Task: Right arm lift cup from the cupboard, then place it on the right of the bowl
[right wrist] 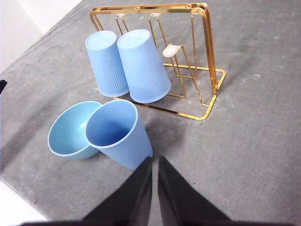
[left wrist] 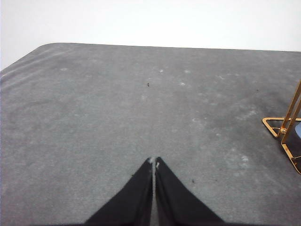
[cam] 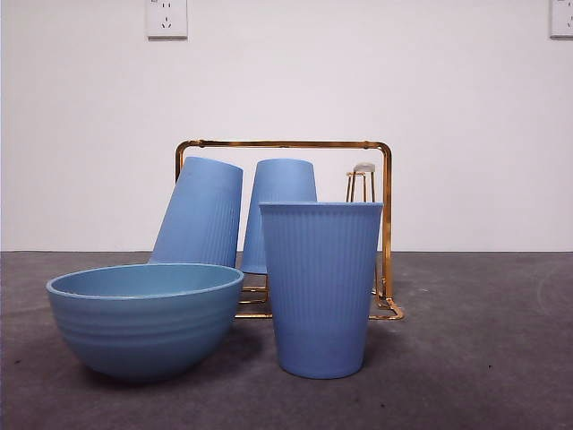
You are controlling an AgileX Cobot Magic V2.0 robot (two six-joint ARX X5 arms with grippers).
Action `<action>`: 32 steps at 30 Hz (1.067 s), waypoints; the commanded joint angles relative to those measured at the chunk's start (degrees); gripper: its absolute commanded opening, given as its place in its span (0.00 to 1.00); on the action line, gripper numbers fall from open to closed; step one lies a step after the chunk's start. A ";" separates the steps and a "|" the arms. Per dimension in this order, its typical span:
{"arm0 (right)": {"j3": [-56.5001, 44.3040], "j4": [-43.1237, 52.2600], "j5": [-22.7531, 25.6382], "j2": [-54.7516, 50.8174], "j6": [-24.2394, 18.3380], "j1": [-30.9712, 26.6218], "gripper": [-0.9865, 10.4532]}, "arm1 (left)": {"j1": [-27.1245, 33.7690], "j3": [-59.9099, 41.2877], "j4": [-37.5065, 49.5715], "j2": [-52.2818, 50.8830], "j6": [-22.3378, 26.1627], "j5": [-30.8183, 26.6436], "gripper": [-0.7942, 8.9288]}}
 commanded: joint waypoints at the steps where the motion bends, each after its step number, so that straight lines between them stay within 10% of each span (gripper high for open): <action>1: 0.94 0.57 0.00 0.11 -0.44 0.28 0.10 | 0.04 -1.09 -0.42 -0.07 0.79 0.00 0.09; 11: -1.27 4.15 0.96 -6.16 -1.11 -11.13 0.10 | 0.04 -1.09 -0.42 -0.07 0.77 0.00 0.09; 18: -18.73 29.62 8.63 -12.11 -8.46 -22.77 0.10 | 0.04 -1.09 -0.42 -0.07 0.77 0.00 0.09; 32: -37.20 33.46 15.78 -20.87 -15.74 -24.00 0.10 | 0.04 -1.09 -0.42 -0.07 0.77 0.00 0.09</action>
